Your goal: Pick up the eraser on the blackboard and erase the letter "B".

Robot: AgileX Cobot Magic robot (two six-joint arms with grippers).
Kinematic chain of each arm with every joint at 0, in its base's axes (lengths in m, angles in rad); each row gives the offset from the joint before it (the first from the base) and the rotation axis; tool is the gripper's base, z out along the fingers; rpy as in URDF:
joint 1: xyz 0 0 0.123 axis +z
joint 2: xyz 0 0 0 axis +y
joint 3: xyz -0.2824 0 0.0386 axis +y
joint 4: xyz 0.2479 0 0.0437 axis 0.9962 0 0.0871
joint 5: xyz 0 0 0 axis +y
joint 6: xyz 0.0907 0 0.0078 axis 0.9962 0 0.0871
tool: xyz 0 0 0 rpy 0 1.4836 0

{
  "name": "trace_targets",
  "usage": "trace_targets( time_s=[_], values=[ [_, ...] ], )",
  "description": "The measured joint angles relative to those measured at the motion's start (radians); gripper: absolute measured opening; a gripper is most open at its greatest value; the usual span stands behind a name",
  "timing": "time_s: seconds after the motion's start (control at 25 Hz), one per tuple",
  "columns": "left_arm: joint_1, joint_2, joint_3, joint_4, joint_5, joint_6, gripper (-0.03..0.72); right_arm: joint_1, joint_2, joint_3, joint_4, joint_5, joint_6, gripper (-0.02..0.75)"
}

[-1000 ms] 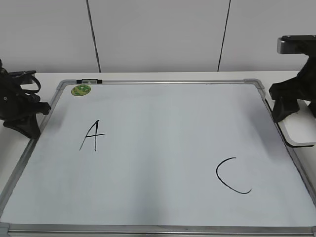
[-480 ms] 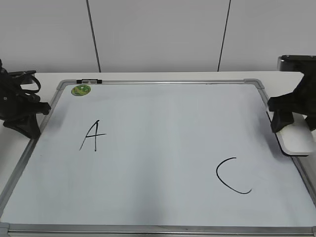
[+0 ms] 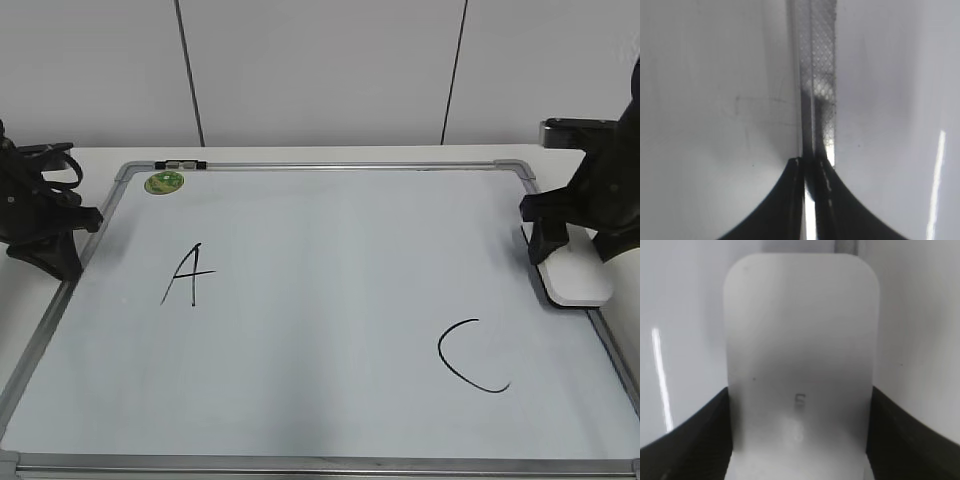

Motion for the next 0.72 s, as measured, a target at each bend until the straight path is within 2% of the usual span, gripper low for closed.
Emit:
trace_targets(
  time_s=[0.72],
  values=[
    [0.0, 0.0, 0.0, 0.0, -0.002, 0.0, 0.011, 0.0, 0.075, -0.039, 0.011, 0.04, -0.005, 0.555]
  ],
)
